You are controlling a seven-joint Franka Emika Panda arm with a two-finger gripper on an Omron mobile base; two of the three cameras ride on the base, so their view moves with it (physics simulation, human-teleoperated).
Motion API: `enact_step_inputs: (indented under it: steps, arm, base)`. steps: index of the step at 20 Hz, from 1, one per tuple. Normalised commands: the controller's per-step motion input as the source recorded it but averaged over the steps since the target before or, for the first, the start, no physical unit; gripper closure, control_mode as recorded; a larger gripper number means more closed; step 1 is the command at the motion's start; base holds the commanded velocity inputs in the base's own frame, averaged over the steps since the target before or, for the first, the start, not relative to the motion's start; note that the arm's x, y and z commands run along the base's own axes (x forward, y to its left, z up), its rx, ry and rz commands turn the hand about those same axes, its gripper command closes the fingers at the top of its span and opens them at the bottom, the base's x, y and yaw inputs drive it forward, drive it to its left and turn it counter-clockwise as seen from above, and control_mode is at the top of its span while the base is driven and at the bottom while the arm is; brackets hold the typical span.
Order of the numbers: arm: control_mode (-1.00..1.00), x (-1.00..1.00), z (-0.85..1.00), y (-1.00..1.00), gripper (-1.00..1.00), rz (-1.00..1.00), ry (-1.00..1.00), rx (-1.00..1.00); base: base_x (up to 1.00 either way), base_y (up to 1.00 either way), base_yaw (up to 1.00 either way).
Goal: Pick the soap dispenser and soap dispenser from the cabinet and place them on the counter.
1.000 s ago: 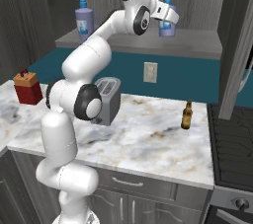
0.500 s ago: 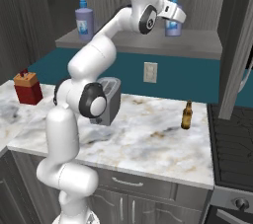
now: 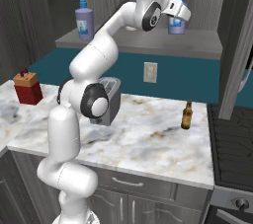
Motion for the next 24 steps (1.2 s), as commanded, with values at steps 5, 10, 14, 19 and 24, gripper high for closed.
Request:
enact_step_inputs:
  steps: [5,10,14,19,24]
  arm:
    - [-1.00,-0.29,0.28,-0.02,1.00,0.00,-0.02,0.07]
    - [-1.00,-0.06,-0.03,0.00,1.00,0.00,0.02,0.00]
    - [-1.00,-0.06,0.00,0.00,1.00,0.00,0.00,0.00]
    - [-1.00,-0.36,0.00,-0.01,1.00,0.00,0.00,0.00]
    - [-1.00,-0.49,-0.03,0.00,1.00,-0.01,0.01,0.00]
  base:
    - [0.00,0.00,0.00]
    - [0.00,0.00,0.00]
    - [0.00,0.00,0.00]
    - [0.00,0.00,0.00]
    - [0.00,0.00,0.00]
